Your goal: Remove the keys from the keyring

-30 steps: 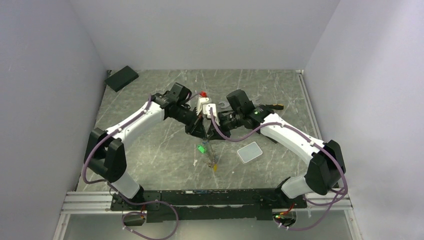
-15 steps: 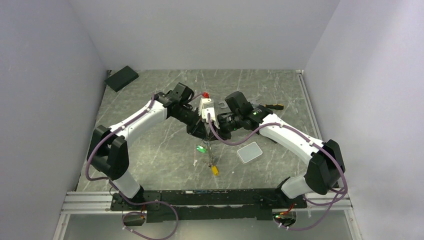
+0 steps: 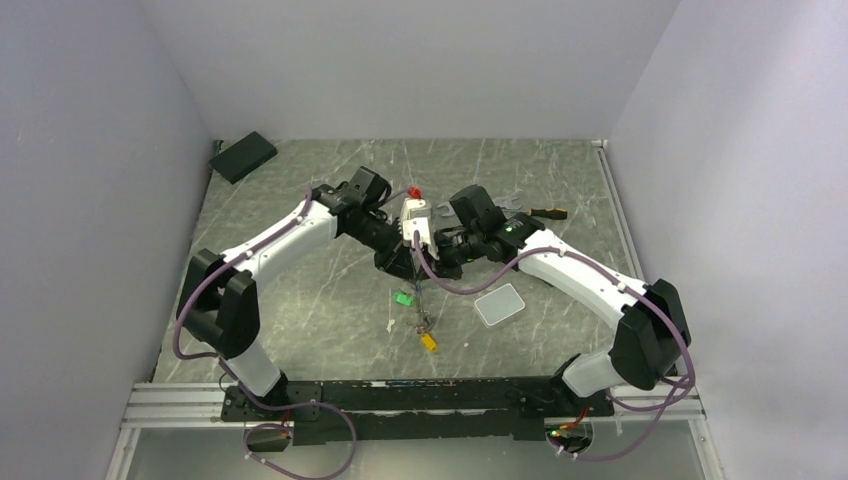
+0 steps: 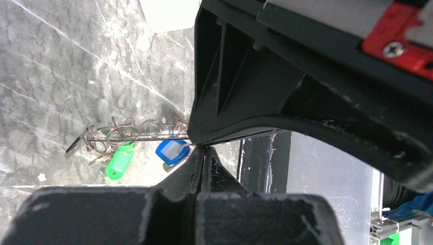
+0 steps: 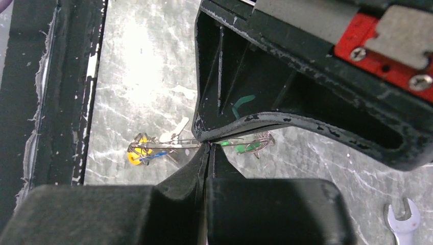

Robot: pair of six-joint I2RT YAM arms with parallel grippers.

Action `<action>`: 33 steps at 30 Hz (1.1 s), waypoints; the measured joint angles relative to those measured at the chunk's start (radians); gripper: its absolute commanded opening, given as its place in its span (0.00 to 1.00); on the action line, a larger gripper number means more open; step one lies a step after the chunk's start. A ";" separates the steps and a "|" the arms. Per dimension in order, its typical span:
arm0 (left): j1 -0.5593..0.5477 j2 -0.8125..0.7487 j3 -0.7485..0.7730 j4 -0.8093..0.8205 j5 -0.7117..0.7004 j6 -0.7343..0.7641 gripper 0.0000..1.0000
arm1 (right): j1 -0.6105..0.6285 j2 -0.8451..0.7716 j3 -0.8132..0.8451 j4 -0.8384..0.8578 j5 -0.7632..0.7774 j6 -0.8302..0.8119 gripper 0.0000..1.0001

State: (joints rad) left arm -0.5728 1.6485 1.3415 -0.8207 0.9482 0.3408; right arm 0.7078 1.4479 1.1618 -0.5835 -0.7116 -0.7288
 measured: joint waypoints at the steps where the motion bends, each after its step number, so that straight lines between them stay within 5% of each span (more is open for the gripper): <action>1: 0.001 0.000 0.000 0.000 -0.004 0.002 0.03 | 0.000 -0.003 -0.010 0.015 0.002 0.003 0.00; 13: 0.133 -0.077 -0.066 0.099 0.063 -0.033 0.47 | -0.019 -0.043 -0.126 0.216 0.003 0.150 0.00; 33: 0.183 -0.169 -0.265 0.344 0.160 -0.058 0.60 | -0.110 -0.044 -0.246 0.612 -0.167 0.504 0.00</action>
State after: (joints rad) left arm -0.3893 1.4796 1.0767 -0.4767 1.1084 0.2829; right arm 0.5976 1.4040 0.9161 0.0284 -0.8787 -0.2245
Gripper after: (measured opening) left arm 0.577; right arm 0.010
